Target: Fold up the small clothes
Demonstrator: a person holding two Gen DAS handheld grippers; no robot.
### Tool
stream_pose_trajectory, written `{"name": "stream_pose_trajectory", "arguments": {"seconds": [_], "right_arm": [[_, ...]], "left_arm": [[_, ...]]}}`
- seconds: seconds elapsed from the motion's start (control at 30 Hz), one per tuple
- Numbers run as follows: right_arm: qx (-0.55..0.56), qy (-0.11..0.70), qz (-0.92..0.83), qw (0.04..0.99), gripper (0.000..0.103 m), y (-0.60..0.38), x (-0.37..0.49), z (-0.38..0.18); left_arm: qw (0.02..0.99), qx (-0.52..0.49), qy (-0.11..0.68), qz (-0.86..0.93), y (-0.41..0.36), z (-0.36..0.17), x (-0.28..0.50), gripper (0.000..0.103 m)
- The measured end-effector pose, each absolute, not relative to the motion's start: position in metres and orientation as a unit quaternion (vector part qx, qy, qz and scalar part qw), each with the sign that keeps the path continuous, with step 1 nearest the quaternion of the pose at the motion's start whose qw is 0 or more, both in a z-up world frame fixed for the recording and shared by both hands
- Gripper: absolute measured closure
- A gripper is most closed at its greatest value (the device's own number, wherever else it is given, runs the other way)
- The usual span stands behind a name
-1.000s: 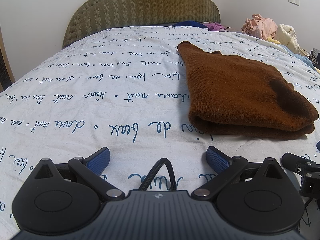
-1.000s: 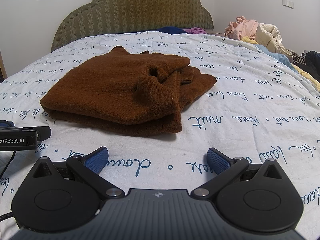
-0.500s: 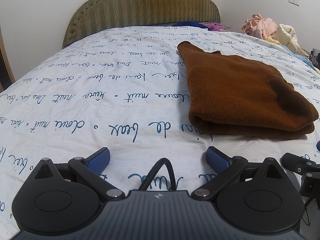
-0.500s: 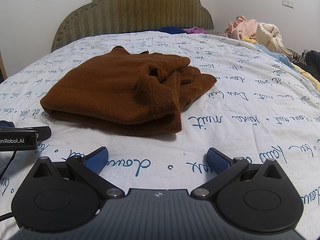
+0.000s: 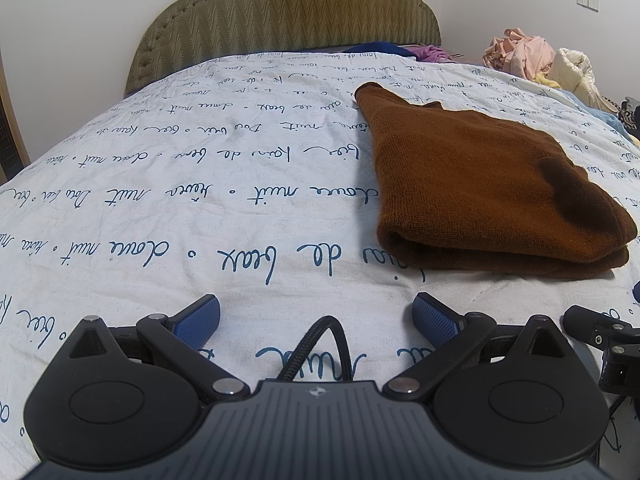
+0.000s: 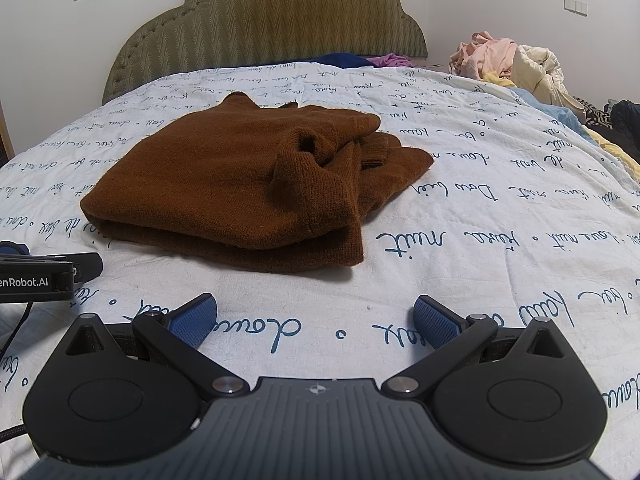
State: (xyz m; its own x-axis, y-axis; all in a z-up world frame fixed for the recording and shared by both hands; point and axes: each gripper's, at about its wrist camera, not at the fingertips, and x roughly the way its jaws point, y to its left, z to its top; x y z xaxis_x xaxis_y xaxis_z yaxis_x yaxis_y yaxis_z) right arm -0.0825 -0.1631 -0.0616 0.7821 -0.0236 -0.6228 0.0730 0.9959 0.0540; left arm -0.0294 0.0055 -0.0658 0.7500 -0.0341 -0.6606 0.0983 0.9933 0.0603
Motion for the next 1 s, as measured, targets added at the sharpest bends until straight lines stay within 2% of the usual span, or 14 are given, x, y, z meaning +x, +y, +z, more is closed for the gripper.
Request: {"name": "stream_pose_trajectory", "arguments": {"seconds": [0.8, 1.0], "right_arm": [[0.032, 0.325, -0.03, 0.945, 0.0, -0.162, -0.084, -0.06], [0.03, 0.324, -0.036, 0.945, 0.0, -0.165, -0.09, -0.052]], "left_arm": [[0.935, 0.068, 0.346, -0.046, -0.002, -0.048, -0.041, 0.0], [0.927, 0.029, 0.364, -0.083, 0.006, -0.034, -0.046, 0.0]]}}
